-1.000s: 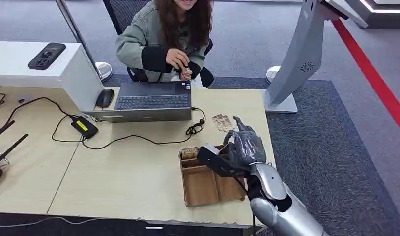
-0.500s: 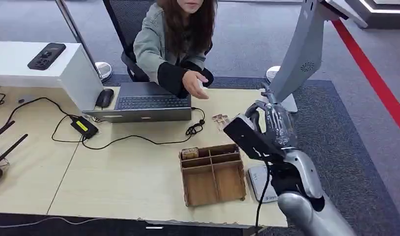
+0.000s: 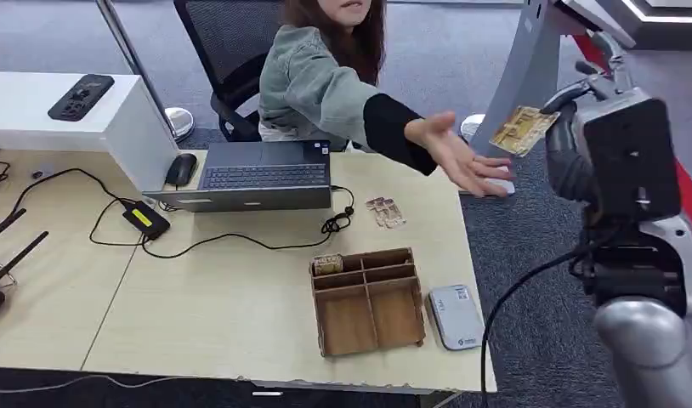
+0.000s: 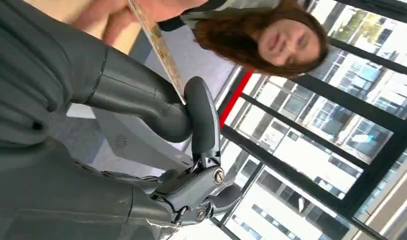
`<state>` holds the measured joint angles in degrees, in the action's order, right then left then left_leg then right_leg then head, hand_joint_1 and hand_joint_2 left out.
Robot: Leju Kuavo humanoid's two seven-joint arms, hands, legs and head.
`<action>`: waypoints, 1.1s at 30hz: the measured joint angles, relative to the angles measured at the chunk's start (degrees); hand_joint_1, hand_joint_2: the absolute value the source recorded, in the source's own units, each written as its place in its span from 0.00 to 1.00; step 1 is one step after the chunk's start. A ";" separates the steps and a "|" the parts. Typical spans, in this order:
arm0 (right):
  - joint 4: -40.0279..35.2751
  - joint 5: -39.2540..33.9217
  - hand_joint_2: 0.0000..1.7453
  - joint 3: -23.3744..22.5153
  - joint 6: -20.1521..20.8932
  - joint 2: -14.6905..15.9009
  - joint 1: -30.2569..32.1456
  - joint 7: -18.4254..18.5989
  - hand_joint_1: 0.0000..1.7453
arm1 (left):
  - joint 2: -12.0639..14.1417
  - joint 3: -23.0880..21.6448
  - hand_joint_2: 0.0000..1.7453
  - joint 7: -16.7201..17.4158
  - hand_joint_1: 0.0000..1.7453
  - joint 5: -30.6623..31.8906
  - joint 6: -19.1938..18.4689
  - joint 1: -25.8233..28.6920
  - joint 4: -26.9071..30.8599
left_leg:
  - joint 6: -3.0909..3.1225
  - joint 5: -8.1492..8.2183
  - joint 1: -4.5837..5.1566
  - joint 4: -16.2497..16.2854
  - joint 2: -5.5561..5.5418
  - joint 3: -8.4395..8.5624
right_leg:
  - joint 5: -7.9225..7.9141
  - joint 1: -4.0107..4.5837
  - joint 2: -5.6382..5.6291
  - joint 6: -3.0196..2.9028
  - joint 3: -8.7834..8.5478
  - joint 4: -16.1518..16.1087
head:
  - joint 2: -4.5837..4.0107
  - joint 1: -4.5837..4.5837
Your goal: Pass the card to the sensor for recognition and then transmit it.
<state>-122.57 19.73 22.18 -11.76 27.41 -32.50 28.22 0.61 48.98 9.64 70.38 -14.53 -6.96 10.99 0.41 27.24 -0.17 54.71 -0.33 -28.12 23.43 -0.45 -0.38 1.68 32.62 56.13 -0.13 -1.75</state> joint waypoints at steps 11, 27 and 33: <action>8.83 -1.48 1.00 2.25 -2.36 -2.12 -5.52 -6.05 1.00 | -0.55 0.09 0.00 -0.37 0.00 0.59 0.00 -0.12 0.00 | -0.01 0.00 -0.08 0.00 -0.05 -0.08 | 0.00 0.00 0.01 0.00 0.00 0.03 | 0.00 0.02; 14.86 0.36 1.00 7.65 -5.49 -8.31 -5.84 -8.41 0.00 | -0.63 0.13 0.00 0.35 0.00 1.09 0.00 -0.02 0.00 | -0.01 0.00 -0.08 0.00 -0.11 -0.03 | 0.02 0.07 0.04 0.02 0.08 -0.01 | 0.00 -0.02; 6.05 -6.50 1.00 4.26 -15.28 -8.24 5.17 -14.45 0.00 | -0.63 0.17 0.00 2.84 0.00 1.13 0.00 0.14 0.00 | 0.01 0.09 -0.05 0.00 -0.09 -0.05 | 0.07 0.06 0.03 0.07 0.08 -0.05 | 0.00 -0.02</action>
<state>-116.53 13.24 26.44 -27.04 19.17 -27.33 13.76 -0.02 49.16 12.48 71.51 -14.53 -6.82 10.99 0.42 27.32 -0.22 54.71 -0.42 -28.17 23.50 -0.39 -0.34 1.75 32.70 56.08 -0.13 -1.77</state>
